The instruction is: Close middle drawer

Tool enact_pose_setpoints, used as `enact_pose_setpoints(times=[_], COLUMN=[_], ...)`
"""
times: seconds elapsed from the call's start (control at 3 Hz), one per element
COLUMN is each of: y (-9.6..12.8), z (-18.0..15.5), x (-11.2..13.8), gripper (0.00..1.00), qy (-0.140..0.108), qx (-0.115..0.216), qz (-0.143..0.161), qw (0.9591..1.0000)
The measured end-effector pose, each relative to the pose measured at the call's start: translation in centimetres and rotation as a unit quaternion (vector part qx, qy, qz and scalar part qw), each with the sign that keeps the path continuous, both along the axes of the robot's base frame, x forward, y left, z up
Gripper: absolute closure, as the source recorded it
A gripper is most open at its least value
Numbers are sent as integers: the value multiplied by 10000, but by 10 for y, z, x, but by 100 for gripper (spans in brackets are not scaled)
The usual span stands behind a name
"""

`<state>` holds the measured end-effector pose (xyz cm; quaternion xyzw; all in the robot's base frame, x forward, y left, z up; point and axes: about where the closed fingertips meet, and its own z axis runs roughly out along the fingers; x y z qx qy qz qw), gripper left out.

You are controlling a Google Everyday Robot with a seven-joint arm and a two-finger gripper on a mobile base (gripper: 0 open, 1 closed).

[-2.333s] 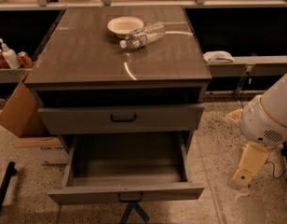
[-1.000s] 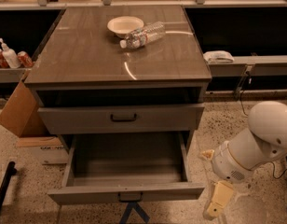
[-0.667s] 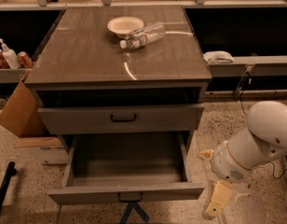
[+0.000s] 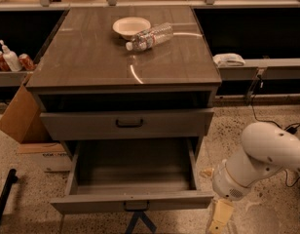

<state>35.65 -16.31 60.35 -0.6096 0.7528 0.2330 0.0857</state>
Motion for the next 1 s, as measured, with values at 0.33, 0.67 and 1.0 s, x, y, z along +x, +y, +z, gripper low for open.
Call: enact_pose_setpoints(times=[0.33,0.67,1.0], y=[-1,-6,-14], z=[-53,-91,-133], x=[-6,-8,-6], gripper=[19,43,72], qy=[62,81,102], qx=[-317,-561,-803], qz=[146,151,-2], qw=[9994,9983,9967])
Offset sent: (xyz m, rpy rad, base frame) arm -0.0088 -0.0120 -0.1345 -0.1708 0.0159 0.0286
